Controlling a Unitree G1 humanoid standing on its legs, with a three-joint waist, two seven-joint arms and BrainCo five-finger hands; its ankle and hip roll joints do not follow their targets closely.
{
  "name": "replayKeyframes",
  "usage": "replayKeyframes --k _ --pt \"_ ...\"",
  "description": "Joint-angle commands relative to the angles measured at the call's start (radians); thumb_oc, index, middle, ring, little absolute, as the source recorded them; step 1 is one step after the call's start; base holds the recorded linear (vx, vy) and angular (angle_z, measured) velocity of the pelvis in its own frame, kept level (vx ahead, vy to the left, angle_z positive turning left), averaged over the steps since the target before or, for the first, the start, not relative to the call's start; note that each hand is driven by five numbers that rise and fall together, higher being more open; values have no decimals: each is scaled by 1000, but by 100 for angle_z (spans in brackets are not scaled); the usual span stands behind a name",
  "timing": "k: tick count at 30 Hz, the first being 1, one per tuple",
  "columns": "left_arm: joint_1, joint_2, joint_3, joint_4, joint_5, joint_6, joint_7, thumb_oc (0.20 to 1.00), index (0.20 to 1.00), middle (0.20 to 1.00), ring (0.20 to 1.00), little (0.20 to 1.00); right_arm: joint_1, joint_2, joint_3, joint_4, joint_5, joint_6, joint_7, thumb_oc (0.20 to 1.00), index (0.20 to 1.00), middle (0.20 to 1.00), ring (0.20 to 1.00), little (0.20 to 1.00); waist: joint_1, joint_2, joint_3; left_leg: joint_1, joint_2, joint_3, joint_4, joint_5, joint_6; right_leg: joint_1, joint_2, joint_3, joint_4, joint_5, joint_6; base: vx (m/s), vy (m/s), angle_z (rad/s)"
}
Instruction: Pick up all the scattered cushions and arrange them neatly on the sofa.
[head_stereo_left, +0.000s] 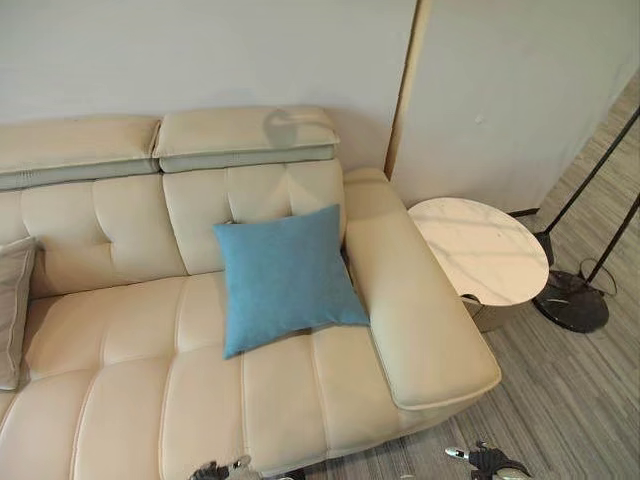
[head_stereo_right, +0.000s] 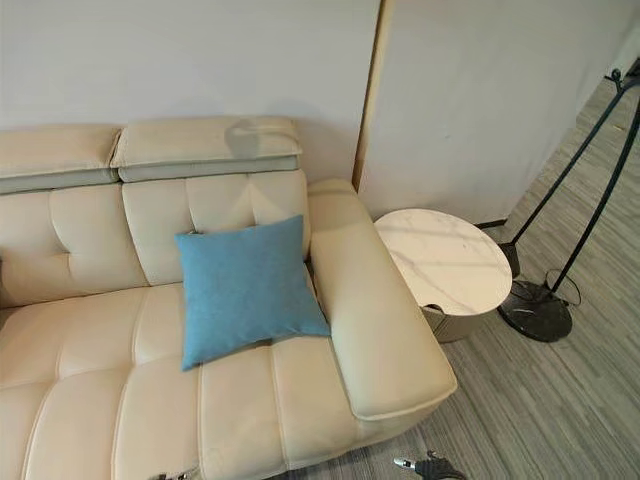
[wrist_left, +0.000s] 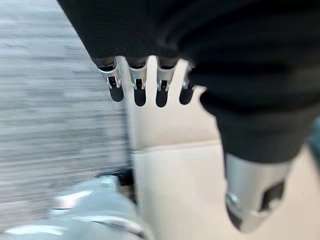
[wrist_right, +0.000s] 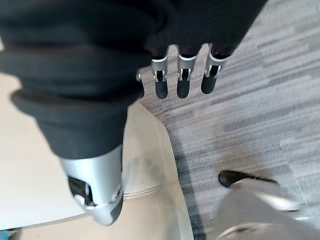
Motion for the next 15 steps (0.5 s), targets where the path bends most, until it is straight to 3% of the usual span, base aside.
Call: replayKeyframes --k 1,3,4,6,10,12,15 --pt "-82 9 30 16 36 -10 4 1000 1000 1000 1000 1000 -27 -18 30 -5 -5 -23 2 1000 1000 1000 1000 1000 -2 -19 37 -78 -49 -130 -9 -3 -50 41 80 36 -68 -9 -6 -362 -296 -12" --pt "-85 8 31 12 35 -9 7 1000 1000 1000 1000 1000 -27 -22 32 -4 -9 -22 0 1000 1000 1000 1000 1000 -5 -19 44 -89 -49 -138 -9 4 -56 33 84 27 -70 -3 -8 -377 -247 10" --pt "-96 10 28 5 28 -14 17 1000 1000 1000 1000 1000 -30 -30 38 4 -14 -25 -7 1000 1000 1000 1000 1000 -7 -20 68 -122 -45 -173 -9 8 -71 7 89 14 -60 1 -16 -484 -245 34" --pt "-108 15 30 1 24 -22 27 1000 1000 1000 1000 1000 -39 -38 48 1 -20 -24 -14 1000 1000 1000 1000 1000 0 -31 84 -97 -65 -231 -9 -5 -59 -15 79 12 -54 22 -17 -378 -176 24" --pt "-95 16 48 -1 15 -22 32 1000 1000 1000 1000 1000 -35 -30 56 -7 -21 -20 -6 1000 1000 1000 1000 1000 -6 -44 62 -49 -58 -200 33 -49 -45 -27 61 8 -86 50 -13 -190 -84 -14" --pt "-84 13 56 -3 10 -23 33 1000 1000 1000 1000 1000 -36 -29 61 -12 -24 -21 -4 1000 1000 1000 1000 1000 -4 -53 46 -10 -66 -203 110 -120 -30 -29 46 10 -109 69 -13 -145 -35 1" --pt "-82 8 54 -4 3 -18 29 1000 1000 1000 1000 1000 -39 -31 65 -13 -30 -19 -3 1000 1000 1000 1000 1000 -6 -51 40 24 -59 -181 139 -159 -24 -33 43 8 -115 72 -13 -82 19 11"
